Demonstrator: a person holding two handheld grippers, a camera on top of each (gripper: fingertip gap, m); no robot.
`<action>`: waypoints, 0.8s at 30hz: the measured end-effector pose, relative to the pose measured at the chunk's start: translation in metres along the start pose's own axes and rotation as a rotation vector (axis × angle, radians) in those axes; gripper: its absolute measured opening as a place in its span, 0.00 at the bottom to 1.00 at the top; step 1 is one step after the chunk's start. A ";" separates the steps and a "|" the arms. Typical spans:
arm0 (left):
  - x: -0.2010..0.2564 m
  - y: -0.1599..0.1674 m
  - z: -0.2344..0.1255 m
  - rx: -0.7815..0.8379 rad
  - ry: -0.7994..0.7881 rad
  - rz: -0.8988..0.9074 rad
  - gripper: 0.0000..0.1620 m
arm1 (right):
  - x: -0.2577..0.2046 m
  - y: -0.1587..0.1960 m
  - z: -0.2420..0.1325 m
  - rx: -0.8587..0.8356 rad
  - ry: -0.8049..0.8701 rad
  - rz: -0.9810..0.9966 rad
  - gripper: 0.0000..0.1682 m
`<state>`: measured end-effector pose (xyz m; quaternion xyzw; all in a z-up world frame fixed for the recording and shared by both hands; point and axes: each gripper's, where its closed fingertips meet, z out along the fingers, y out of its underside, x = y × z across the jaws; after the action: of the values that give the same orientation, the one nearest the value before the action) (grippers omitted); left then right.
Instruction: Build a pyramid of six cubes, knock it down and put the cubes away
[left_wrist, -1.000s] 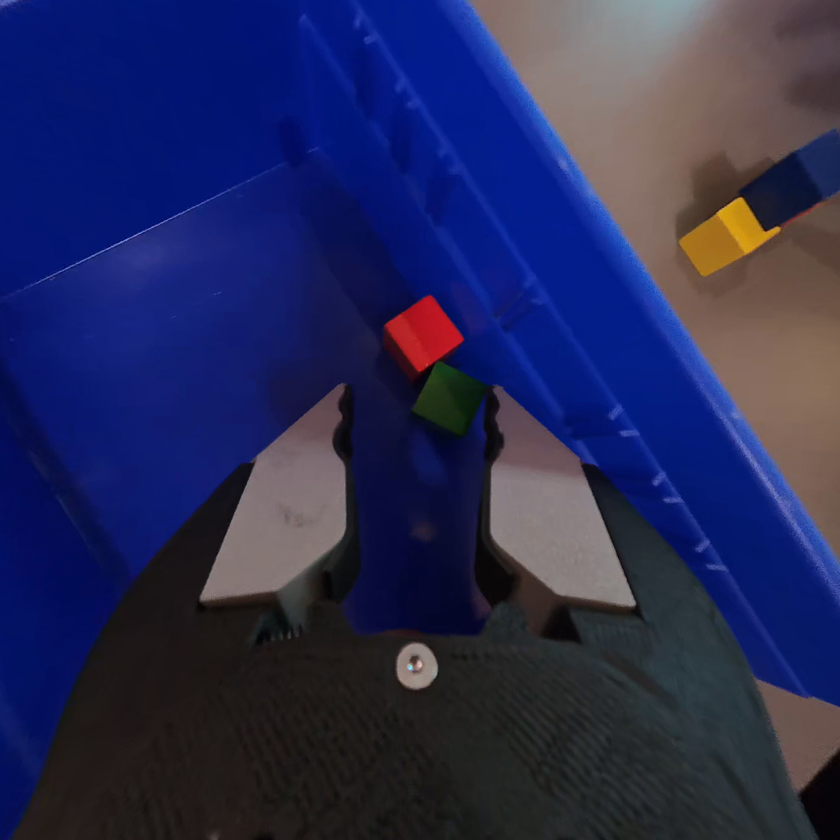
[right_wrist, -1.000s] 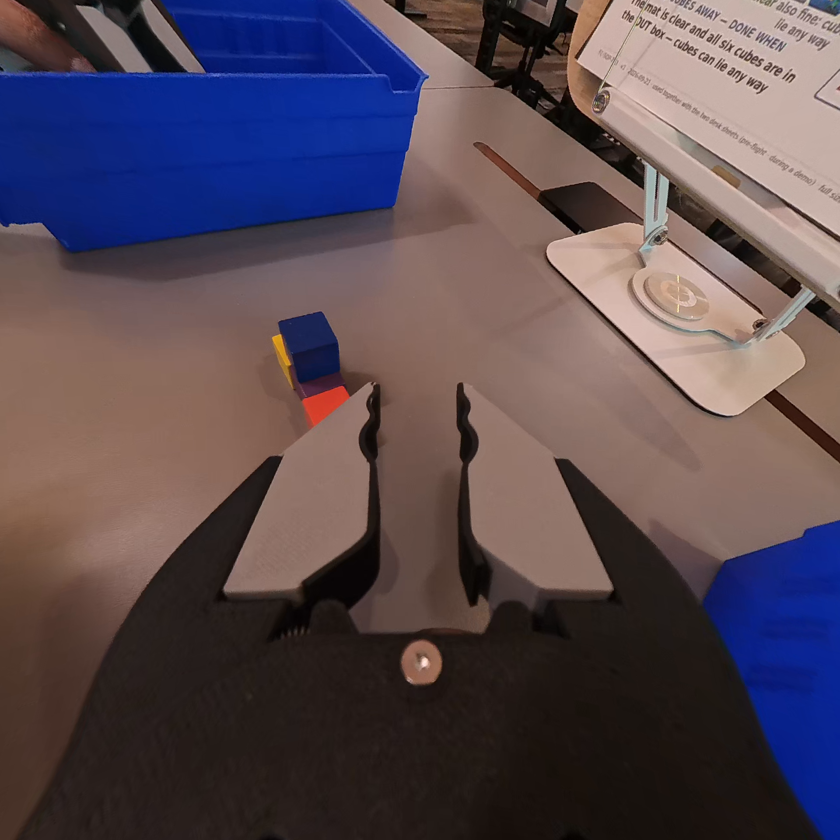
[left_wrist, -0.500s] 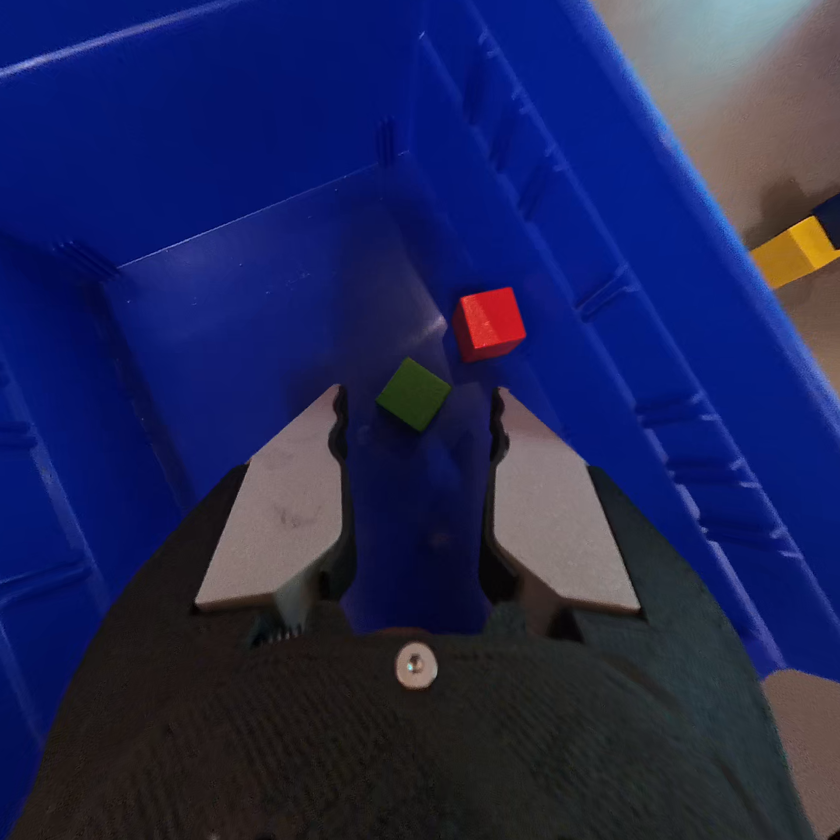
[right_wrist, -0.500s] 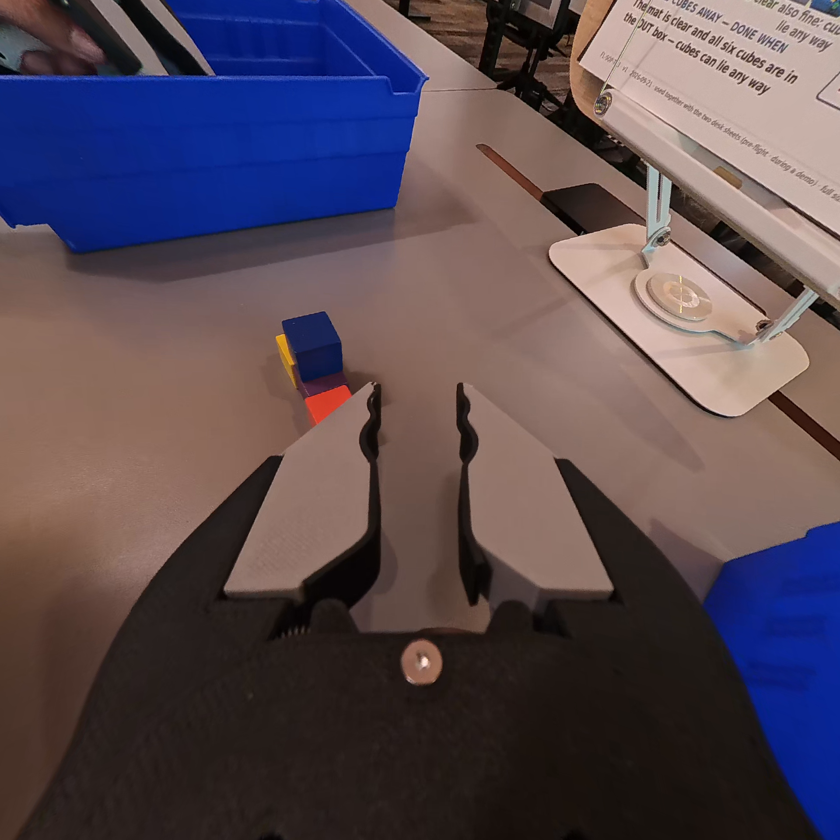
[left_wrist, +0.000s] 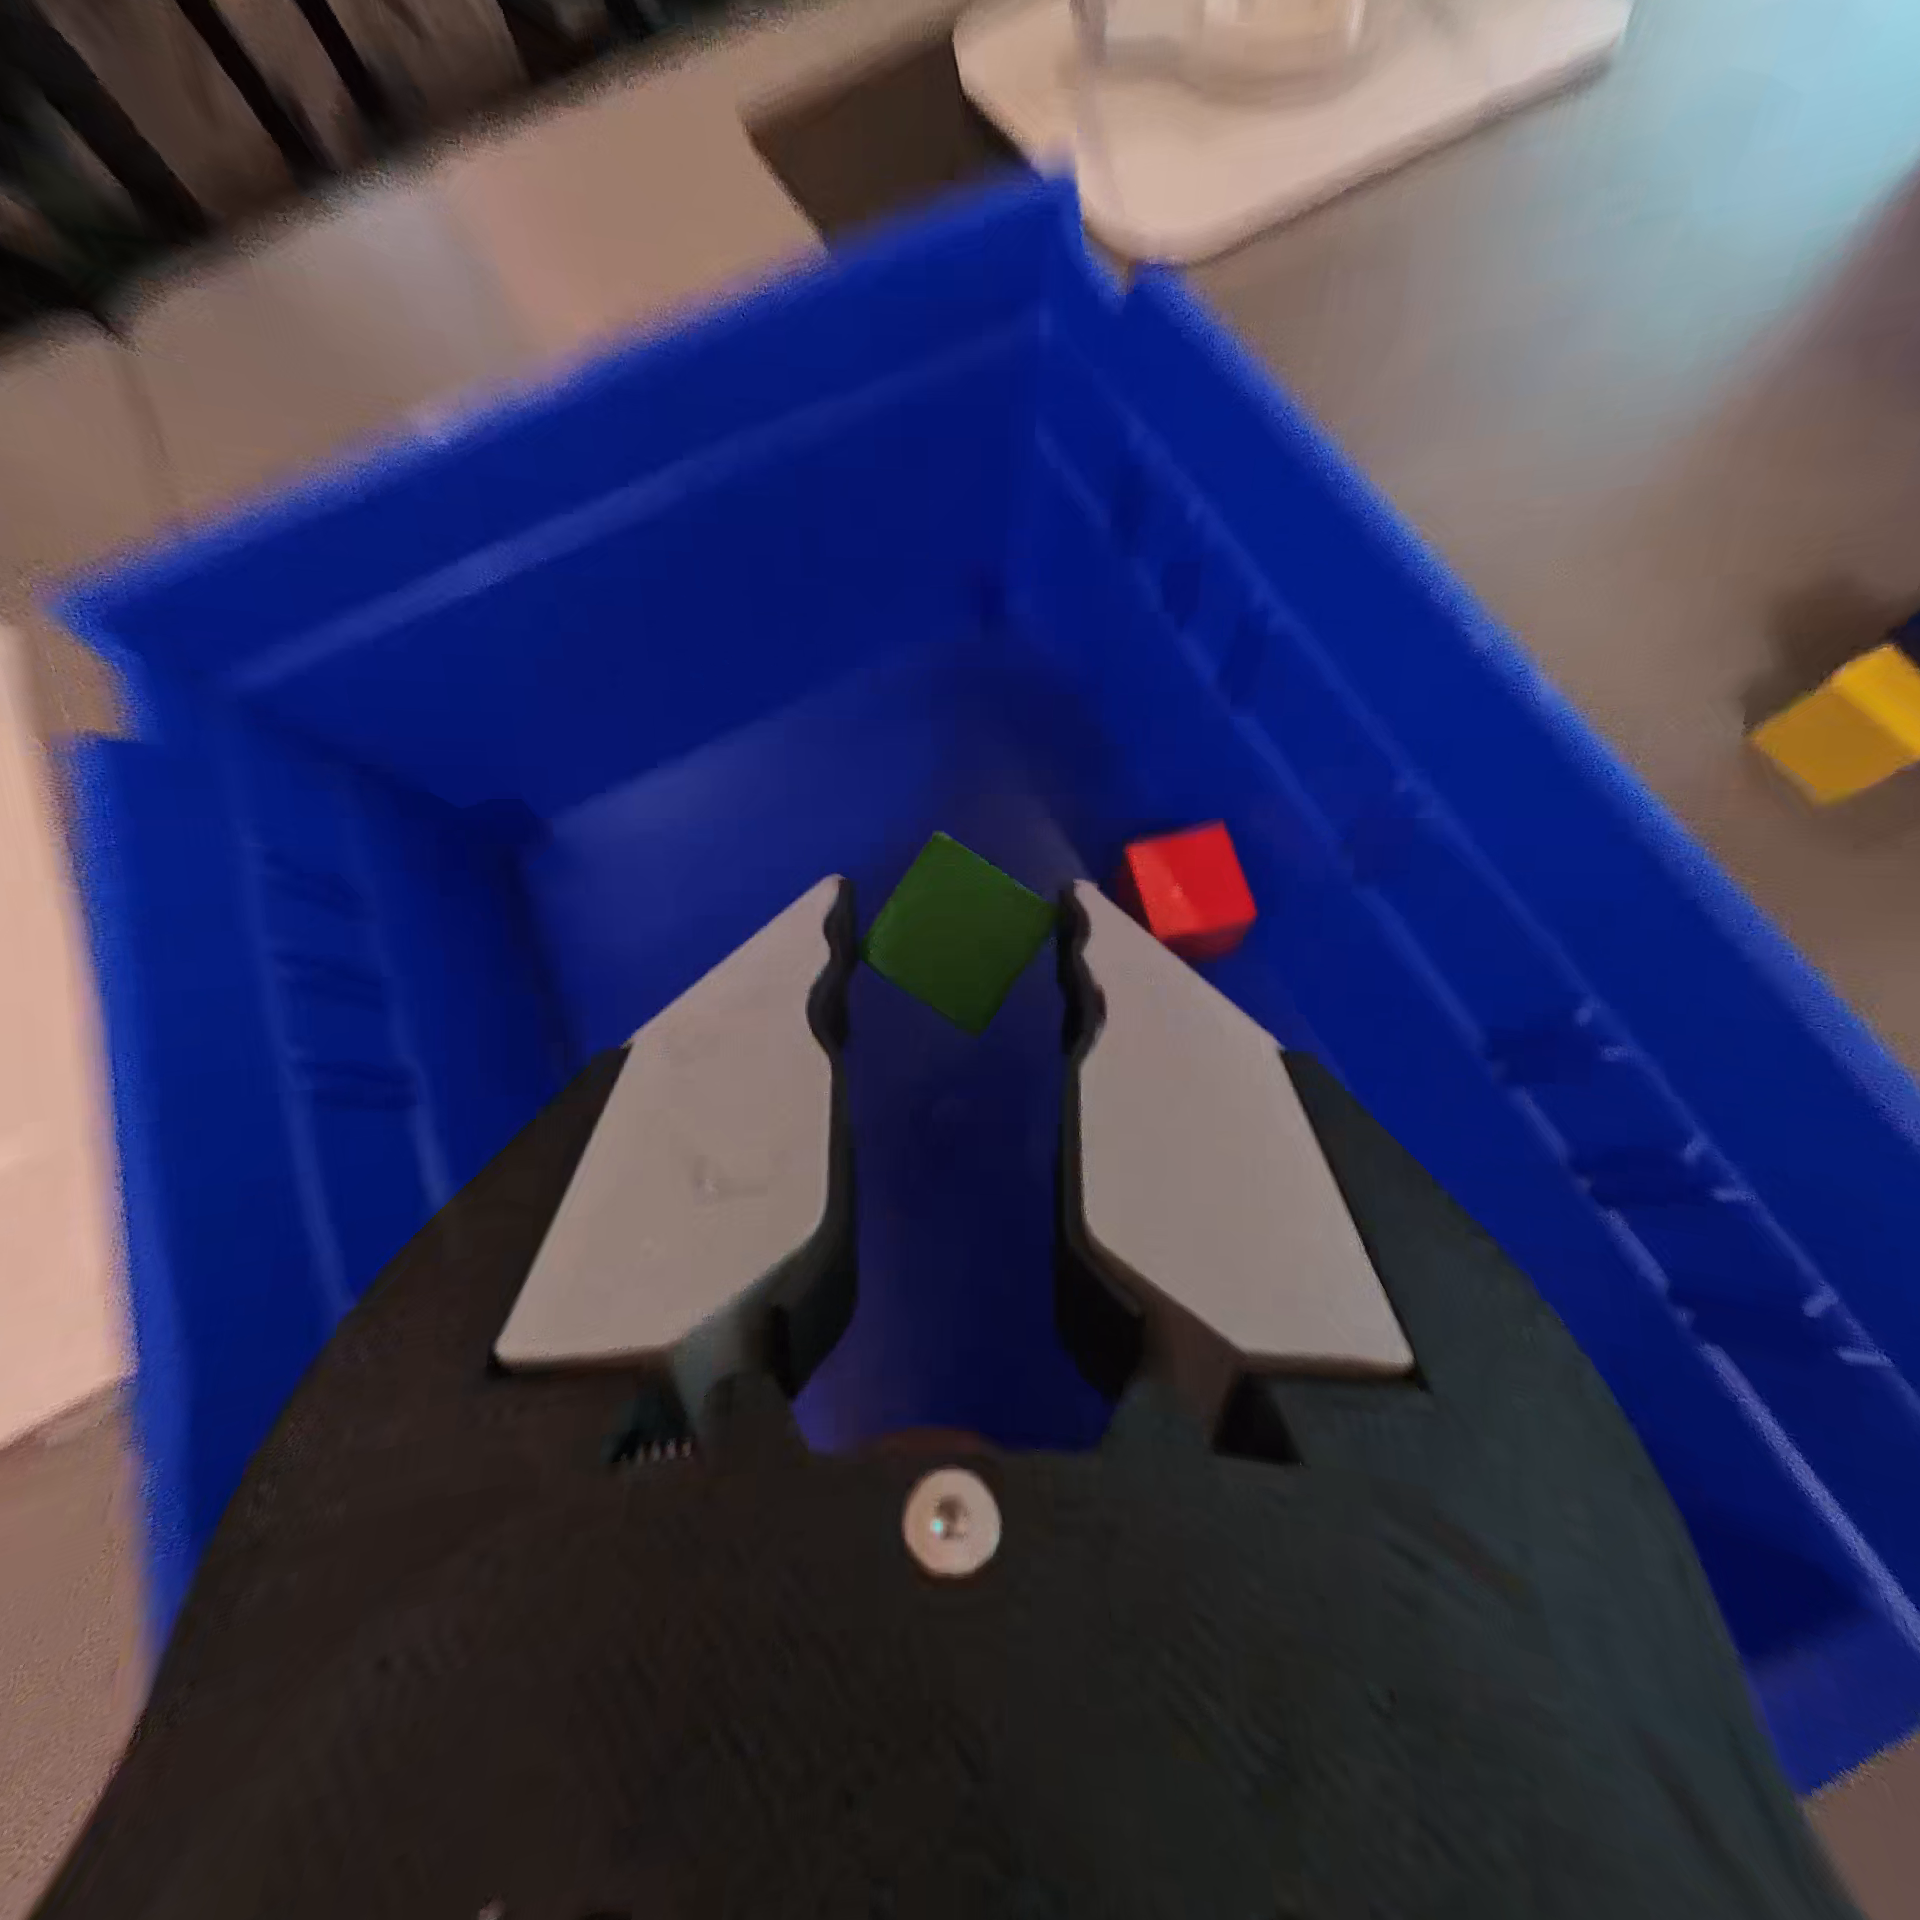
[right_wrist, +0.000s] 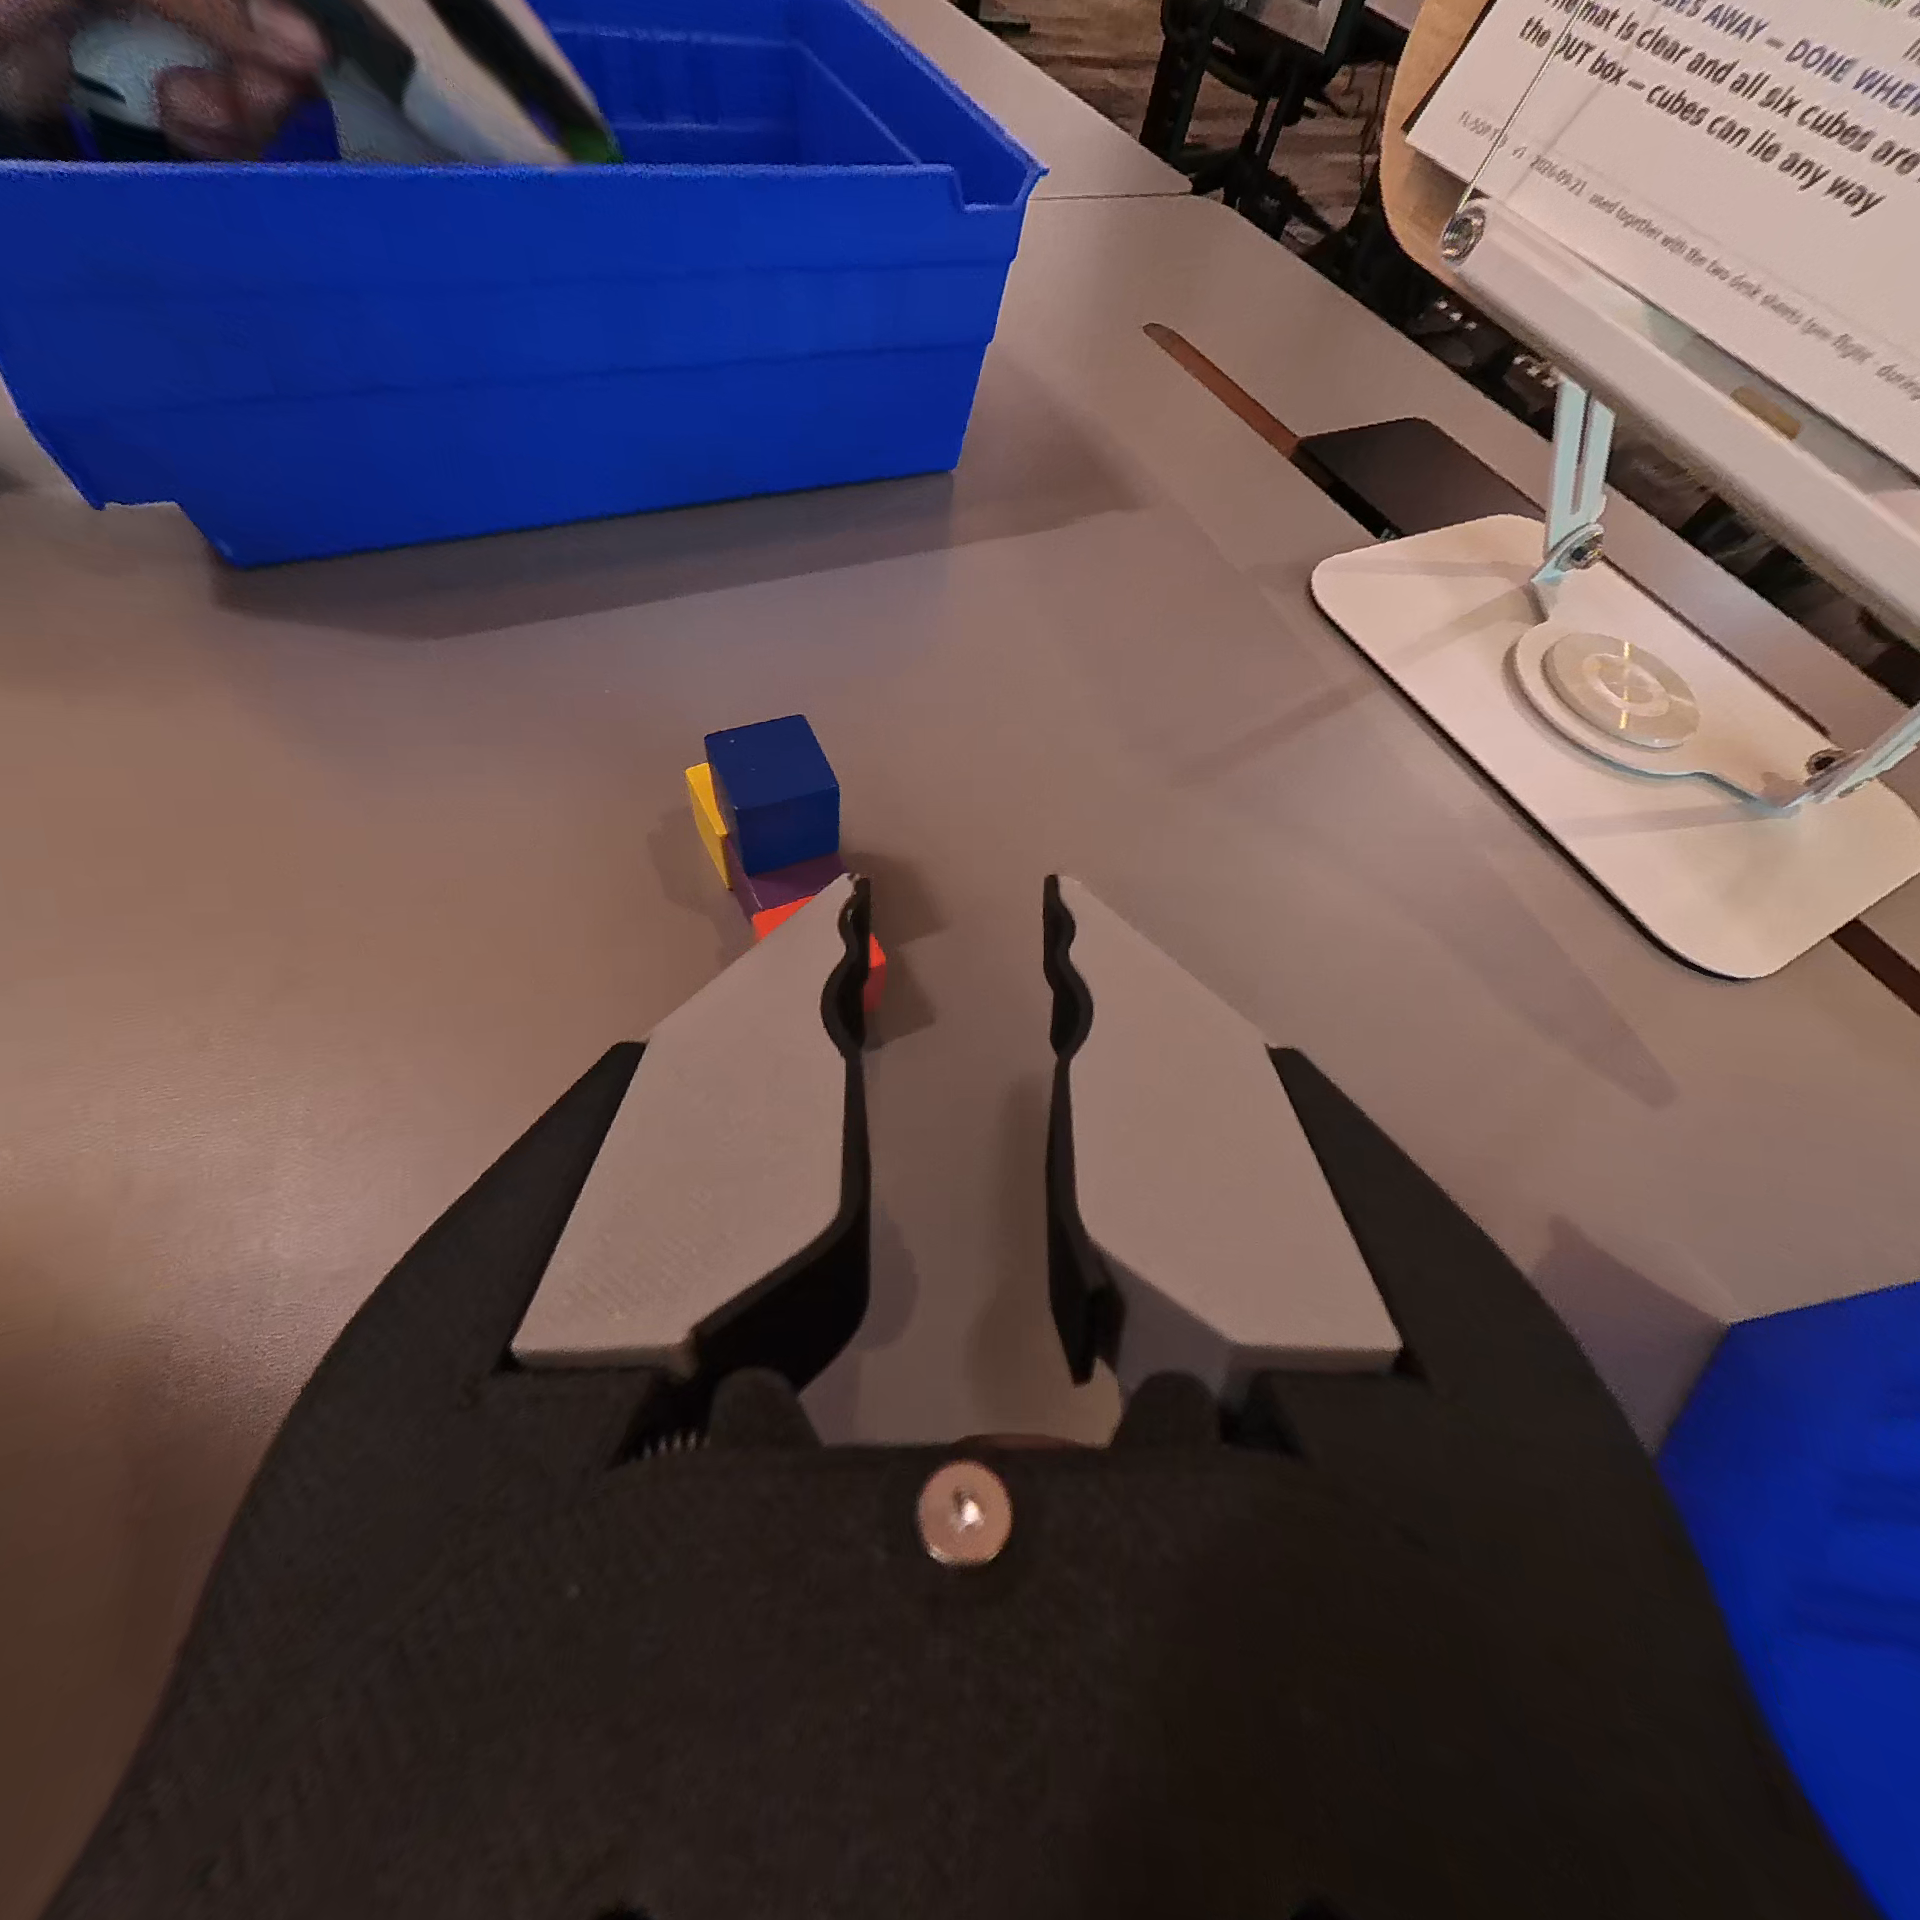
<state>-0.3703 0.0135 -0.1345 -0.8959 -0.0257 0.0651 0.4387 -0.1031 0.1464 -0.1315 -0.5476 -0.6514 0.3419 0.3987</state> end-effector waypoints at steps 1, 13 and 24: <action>-0.003 -0.016 -0.010 0.096 -0.027 0.016 0.23 | -0.002 0.001 0.001 -0.002 -0.011 0.009 0.18; 0.175 -0.103 -0.112 0.665 0.432 0.481 0.23 | -0.060 -0.040 -0.018 0.178 -0.409 0.170 0.25; 0.253 -0.082 -0.032 0.332 0.168 0.814 0.23 | -0.076 -0.048 -0.031 0.191 -0.529 0.239 0.30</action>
<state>-0.1146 0.0649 -0.0748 -0.7525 0.3755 0.1629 0.5159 -0.0904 0.0637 -0.0868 -0.4725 -0.6285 0.5767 0.2217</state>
